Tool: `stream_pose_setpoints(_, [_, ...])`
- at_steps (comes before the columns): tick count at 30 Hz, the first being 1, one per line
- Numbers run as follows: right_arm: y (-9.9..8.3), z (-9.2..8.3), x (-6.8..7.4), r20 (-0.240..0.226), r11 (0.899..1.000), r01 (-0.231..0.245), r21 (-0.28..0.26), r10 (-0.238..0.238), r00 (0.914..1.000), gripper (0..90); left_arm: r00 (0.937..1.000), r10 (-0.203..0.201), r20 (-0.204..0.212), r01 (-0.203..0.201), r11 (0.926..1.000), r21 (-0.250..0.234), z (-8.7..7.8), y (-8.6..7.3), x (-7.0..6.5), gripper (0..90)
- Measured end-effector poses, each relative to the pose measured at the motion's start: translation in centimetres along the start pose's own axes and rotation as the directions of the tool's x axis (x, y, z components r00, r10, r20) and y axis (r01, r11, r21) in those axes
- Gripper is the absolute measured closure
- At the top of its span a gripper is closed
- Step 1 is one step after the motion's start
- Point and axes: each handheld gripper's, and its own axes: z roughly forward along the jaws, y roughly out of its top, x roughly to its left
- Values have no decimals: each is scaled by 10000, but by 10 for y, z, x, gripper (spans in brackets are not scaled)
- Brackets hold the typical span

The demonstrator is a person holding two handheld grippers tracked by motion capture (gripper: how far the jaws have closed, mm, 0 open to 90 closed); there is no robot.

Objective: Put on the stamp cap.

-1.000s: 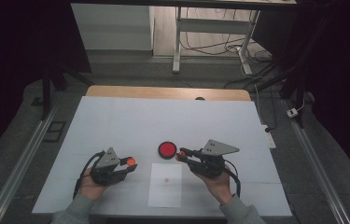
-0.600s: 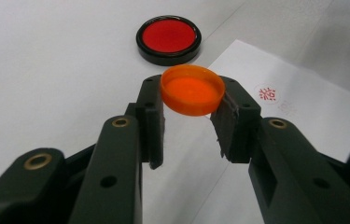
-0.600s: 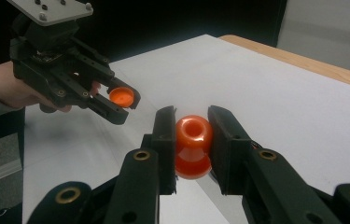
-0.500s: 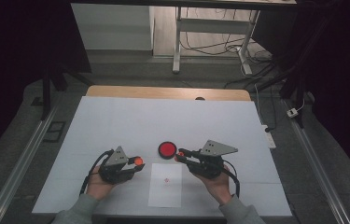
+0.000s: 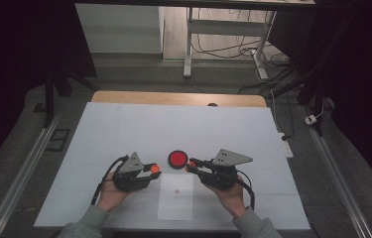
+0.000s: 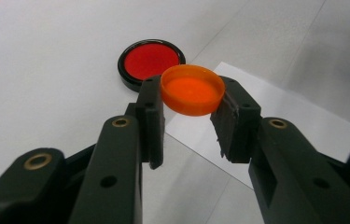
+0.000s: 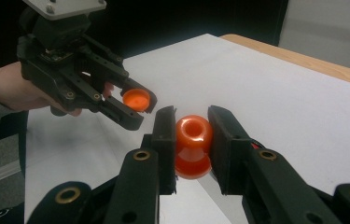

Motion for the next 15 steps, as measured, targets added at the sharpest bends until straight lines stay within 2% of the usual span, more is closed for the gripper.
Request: stream_pose_setpoints(15, [-1,3,0,-241,9998,-87,154,90,9997,722,9990,263,365,-268,9996,125,15,8,-12,644])
